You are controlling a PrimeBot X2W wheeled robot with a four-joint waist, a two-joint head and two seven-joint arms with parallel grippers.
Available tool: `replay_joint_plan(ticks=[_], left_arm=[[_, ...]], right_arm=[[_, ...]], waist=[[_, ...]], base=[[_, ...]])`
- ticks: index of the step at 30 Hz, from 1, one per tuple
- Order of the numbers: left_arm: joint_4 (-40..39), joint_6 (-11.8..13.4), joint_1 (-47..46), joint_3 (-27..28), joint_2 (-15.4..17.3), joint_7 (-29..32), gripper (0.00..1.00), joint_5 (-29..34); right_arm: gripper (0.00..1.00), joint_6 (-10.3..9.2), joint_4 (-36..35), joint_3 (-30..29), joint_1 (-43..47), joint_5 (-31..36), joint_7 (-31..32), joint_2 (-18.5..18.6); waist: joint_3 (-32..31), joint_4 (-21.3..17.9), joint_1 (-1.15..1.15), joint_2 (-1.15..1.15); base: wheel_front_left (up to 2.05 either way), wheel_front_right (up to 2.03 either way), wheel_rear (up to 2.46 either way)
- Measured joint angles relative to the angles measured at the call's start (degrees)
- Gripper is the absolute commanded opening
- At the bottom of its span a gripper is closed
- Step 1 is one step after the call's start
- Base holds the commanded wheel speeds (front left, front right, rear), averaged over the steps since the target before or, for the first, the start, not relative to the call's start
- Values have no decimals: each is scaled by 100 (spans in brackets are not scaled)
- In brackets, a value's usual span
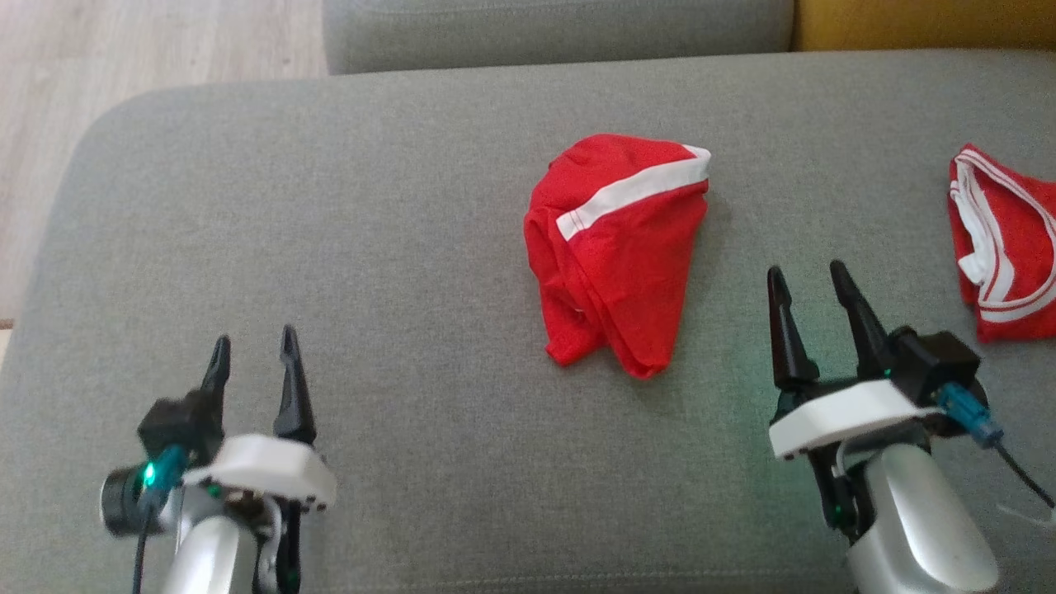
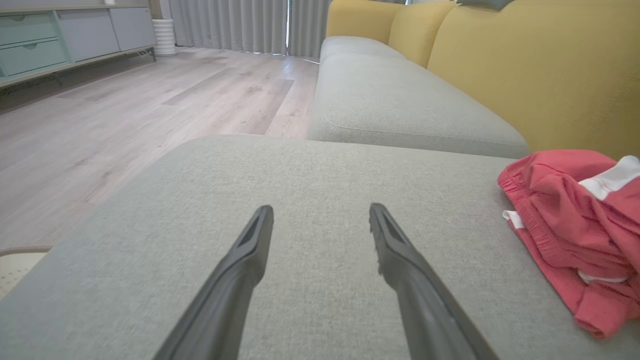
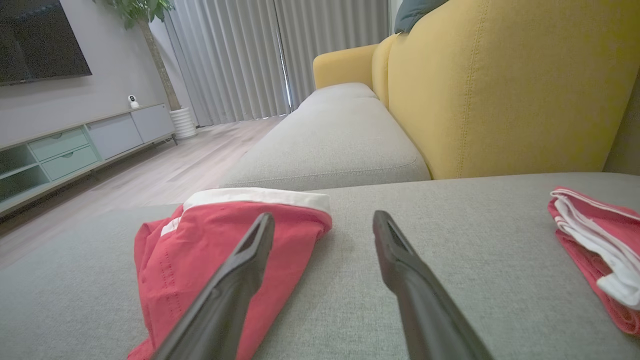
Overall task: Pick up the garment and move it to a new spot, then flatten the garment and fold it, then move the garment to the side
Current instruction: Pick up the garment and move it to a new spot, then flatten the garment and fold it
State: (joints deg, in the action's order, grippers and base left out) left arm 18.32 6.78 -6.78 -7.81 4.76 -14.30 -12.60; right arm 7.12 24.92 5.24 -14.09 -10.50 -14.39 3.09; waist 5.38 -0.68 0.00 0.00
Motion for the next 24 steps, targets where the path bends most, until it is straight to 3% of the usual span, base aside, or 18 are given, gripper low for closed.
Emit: replay_joint_plan(ticks=[13, 18, 24], left_arm=[[-272, -192, 856, 318, -164, 0, 100, 203], [-260, -277, 823, 244, -190, 0, 100, 222], [-250, -327, 641, -158, -203, 0, 100, 188]], right_arm=[[100, 0, 90, -1, 303, -1, 0, -3], [100, 0, 90, 113, 291, 19, 0, -2], [100, 0, 94, 648, -85, 51, 32, -2]], waist=[[-224, -14, 0, 0], [-143, 78, 0, 0], [-4, 334, 0, 0]], base=[[0, 0, 0], [0, 0, 0], [0, 0, 0]])
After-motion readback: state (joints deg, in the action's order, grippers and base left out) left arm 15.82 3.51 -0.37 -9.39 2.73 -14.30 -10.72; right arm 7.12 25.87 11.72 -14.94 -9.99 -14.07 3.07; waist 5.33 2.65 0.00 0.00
